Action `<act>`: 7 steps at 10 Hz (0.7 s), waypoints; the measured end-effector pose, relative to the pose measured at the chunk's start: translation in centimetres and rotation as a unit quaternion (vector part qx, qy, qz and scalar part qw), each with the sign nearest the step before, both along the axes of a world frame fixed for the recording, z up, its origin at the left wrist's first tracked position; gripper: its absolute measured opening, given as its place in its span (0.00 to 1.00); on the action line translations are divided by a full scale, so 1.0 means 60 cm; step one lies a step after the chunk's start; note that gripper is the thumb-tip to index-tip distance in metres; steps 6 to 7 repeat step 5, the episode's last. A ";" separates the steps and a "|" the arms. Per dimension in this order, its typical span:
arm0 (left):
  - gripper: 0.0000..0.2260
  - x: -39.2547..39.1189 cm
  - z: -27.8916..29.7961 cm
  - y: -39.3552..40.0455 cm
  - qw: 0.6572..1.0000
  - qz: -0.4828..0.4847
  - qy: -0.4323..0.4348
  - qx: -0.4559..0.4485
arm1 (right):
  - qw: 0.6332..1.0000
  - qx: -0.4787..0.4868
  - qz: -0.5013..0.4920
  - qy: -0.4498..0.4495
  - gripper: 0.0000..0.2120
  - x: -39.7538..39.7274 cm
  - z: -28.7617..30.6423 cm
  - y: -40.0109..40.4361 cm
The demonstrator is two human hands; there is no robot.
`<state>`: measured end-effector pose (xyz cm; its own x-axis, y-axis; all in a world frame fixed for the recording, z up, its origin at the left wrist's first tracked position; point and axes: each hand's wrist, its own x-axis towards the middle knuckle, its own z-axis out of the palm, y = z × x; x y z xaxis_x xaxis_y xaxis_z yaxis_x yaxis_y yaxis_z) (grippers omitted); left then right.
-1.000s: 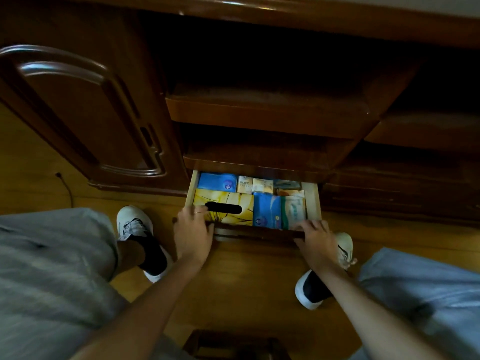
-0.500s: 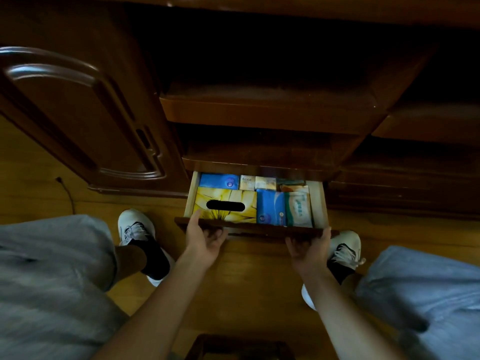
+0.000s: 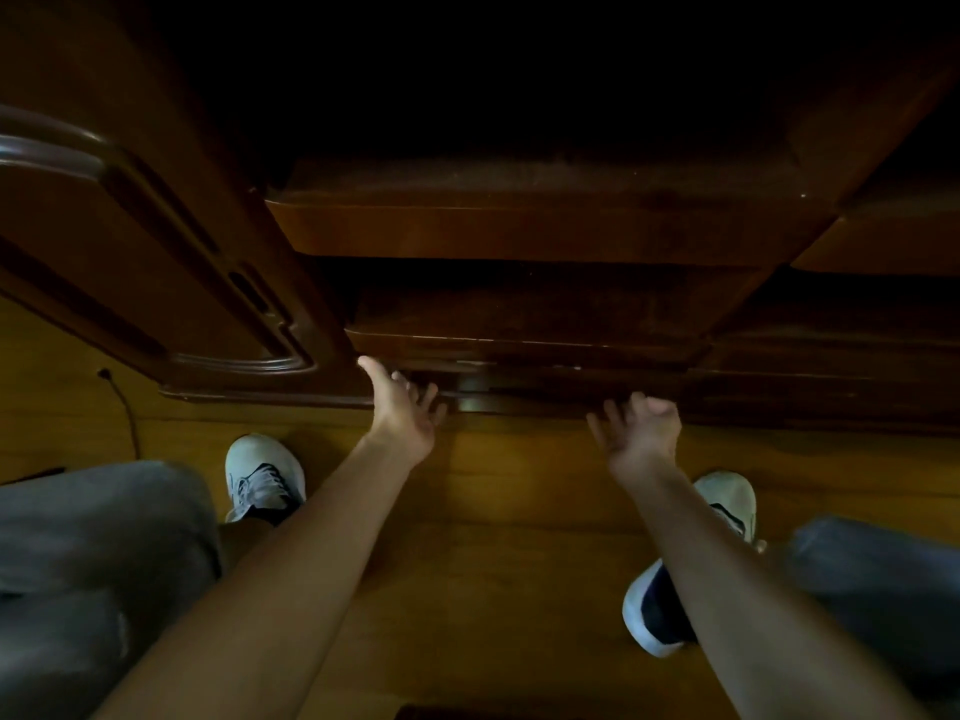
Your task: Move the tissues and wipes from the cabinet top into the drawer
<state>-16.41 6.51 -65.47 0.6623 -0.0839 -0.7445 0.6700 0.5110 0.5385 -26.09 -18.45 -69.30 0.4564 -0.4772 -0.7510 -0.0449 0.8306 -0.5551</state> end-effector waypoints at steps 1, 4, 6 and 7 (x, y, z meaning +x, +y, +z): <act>0.41 0.033 -0.010 -0.017 1.000 0.017 0.000 -0.020 | 1.000 0.011 0.005 -0.021 0.25 0.030 -0.008 -0.011; 0.37 0.027 0.009 0.000 0.988 -0.094 -0.025 0.121 | 0.990 -0.059 0.117 0.048 0.22 0.016 0.023 -0.016; 0.29 0.014 0.056 0.041 0.945 -0.192 -0.084 0.252 | 0.976 -0.124 0.138 0.115 0.11 0.014 0.086 -0.031; 0.29 0.014 0.056 0.041 0.945 -0.192 -0.084 0.252 | 0.976 -0.124 0.138 0.115 0.11 0.014 0.086 -0.031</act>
